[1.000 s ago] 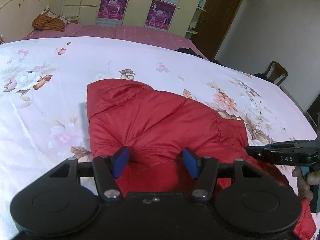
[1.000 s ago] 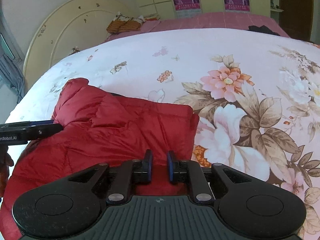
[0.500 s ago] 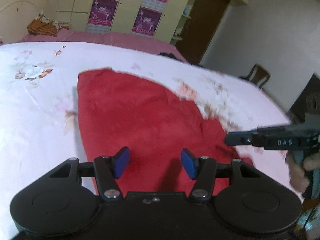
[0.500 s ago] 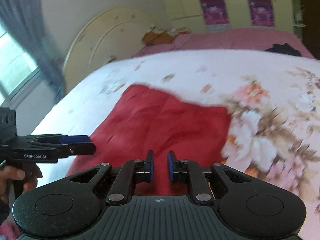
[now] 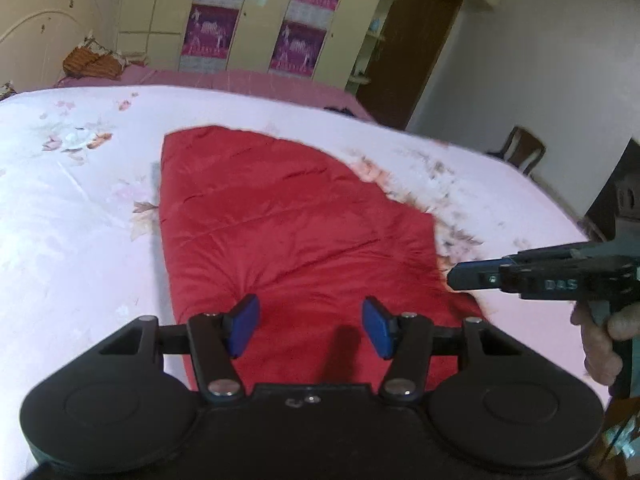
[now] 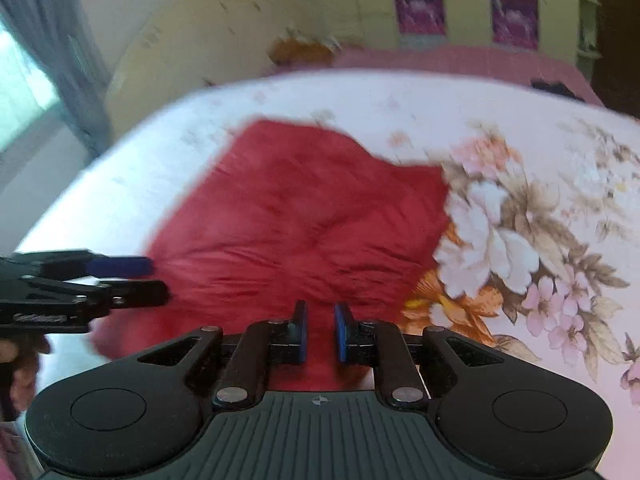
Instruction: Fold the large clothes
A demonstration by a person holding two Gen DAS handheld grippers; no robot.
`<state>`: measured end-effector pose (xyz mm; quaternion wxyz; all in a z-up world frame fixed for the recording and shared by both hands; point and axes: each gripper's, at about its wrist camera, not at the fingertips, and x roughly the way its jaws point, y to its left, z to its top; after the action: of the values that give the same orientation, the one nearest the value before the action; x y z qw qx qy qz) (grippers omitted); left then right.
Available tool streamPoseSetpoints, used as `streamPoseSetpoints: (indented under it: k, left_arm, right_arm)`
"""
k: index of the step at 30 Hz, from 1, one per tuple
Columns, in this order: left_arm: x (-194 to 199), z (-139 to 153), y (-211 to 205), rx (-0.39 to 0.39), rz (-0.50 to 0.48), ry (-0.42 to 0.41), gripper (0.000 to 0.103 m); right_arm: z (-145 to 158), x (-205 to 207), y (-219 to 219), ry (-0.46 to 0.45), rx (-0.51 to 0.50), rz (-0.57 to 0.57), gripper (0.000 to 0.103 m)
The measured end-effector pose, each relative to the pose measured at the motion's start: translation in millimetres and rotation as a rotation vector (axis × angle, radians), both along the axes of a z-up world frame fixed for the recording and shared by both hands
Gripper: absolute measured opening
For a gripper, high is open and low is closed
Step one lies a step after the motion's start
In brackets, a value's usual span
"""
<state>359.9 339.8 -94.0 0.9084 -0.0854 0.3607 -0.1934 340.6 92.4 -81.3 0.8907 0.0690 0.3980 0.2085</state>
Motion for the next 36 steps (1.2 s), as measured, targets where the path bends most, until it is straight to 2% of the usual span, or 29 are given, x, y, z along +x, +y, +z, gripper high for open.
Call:
streamPoseSetpoints:
  k: [2, 5, 7, 10, 15, 19, 21, 28, 29, 31, 32, 33, 34, 35, 36]
  left_arm:
    - [-16, 2, 0, 0.014, 0.01, -0.006, 0.055]
    - [-28, -10, -4, 0.026, 0.035, 0.03, 0.055]
    - [-31, -20, -11, 0.053, 0.053, 0.034, 0.055]
    - [-30, -28, -21, 0.071, 0.082, 0.026, 0.055]
    - [-31, -34, -32, 0.128, 0.115, -0.001, 0.054]
    - [-35, -30, -38, 0.17, 0.127, -0.006, 0.054]
    - [-41, -19, -39, 0.187, 0.146, -0.004, 0.054]
    - [-100, 22, -48, 0.187, 0.142, -0.089, 0.054]
    - [-110, 27, -50, 0.188, 0.143, -0.101, 0.057]
    - [-129, 37, -53, 0.186, 0.155, -0.123, 0.074]
    - [-138, 41, -55, 0.192, 0.166, -0.136, 0.094]
    - [-146, 44, -59, 0.201, 0.181, -0.157, 0.102]
    - [-153, 46, -61, 0.209, 0.192, -0.17, 0.102]
    - [-159, 48, -62, 0.215, 0.198, -0.169, 0.103]
    - [-165, 49, -64, 0.22, 0.207, -0.156, 0.103]
  right_arm:
    - [8, -17, 5, -0.017, 0.015, 0.039, 0.015]
    - [-4, -29, 16, -0.001, -0.027, 0.078, 0.015]
    - [-23, -25, 21, 0.037, -0.071, 0.068, 0.015]
    - [-46, -17, 19, 0.077, -0.071, 0.052, 0.015]
    - [-54, -11, 17, 0.087, -0.057, 0.035, 0.015]
    - [-50, -21, 23, 0.072, -0.09, 0.033, 0.015]
    - [-42, -32, 18, 0.071, -0.074, 0.013, 0.015]
    - [13, -110, -6, -0.035, -0.013, -0.05, 0.015]
    - [18, -120, -9, -0.043, -0.011, -0.054, 0.015]
    - [27, -141, -13, -0.051, -0.006, -0.058, 0.015]
    - [31, -148, -13, -0.052, -0.007, -0.06, 0.015]
    - [33, -155, -14, -0.051, -0.014, -0.067, 0.016]
    - [35, -164, -15, -0.05, -0.023, -0.081, 0.018]
    - [36, -171, -16, -0.05, -0.031, -0.099, 0.056]
    - [38, -179, -18, -0.061, -0.039, -0.121, 0.103]
